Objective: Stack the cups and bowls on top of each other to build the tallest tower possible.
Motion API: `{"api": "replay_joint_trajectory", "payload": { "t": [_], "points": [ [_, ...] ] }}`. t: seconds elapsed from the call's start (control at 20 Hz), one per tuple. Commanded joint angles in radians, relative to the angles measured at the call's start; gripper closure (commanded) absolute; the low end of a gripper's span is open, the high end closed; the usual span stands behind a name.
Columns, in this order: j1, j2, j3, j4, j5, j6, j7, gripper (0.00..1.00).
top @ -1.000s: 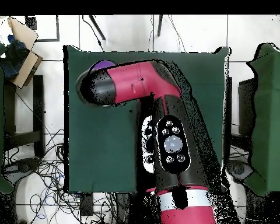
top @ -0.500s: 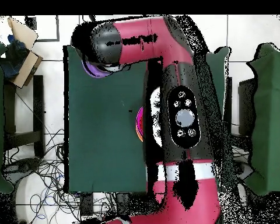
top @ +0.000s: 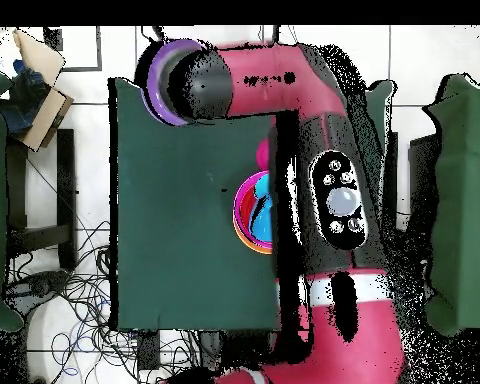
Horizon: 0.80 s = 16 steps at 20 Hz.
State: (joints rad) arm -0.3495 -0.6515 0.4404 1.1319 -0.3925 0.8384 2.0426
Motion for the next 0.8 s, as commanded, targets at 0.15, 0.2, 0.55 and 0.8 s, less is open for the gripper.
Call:
{"api": "replay_joint_trajectory", "payload": {
  "t": [0.15,0.2,0.55,0.8],
  "points": [
    [-0.144,-0.234,0.090,0.581,-0.050,-0.227,-0.267,1.00],
    [-0.162,-0.265,0.100,0.626,-0.046,-0.225,-0.277,1.00],
    [-0.293,-0.410,0.222,0.824,-0.009,-0.232,-0.324,1.00],
    [-0.362,-0.490,0.306,0.884,0.028,-0.188,-0.338,1.00]
  ]
}}
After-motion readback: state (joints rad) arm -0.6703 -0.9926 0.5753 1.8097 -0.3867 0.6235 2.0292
